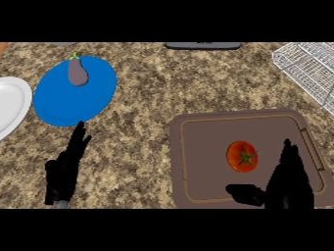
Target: Pick the tomato from the tray and place it in the tiered basket
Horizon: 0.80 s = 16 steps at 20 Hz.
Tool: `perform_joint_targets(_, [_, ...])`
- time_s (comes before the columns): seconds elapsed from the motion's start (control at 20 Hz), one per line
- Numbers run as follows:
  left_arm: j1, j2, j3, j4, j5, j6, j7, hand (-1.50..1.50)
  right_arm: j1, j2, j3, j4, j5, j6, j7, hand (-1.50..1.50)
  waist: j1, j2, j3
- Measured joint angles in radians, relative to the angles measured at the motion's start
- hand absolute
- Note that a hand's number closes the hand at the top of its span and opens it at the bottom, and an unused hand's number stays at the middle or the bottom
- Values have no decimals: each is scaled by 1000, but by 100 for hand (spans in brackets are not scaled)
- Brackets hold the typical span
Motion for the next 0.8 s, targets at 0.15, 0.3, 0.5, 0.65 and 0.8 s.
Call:
perform_joint_targets(0.15, [4,-6,4,7,-1,-2,-14,0,-18,0,-17,31,-31,17,0,-150,-4,-2,0])
perform_joint_targets(0.3, [7,-3,11,1,3,-10,-12,0,-47,0,-44,62,-74,27,-1,-150,-4,-2,0])
perform_joint_targets(0.5, [11,-11,8,-3,-6,-3,-5,0,-61,-1,-50,96,-111,23,-2,-150,-7,-3,1])
perform_joint_targets(0.65, [14,-14,9,-4,-12,0,-8,0,-76,-1,-64,115,-137,23,-2,-150,-8,-4,0])
perform_joint_targets(0.8, [19,-18,13,-3,-10,-5,-11,0,-81,-1,-61,139,-152,15,-2,-150,-9,-5,1])
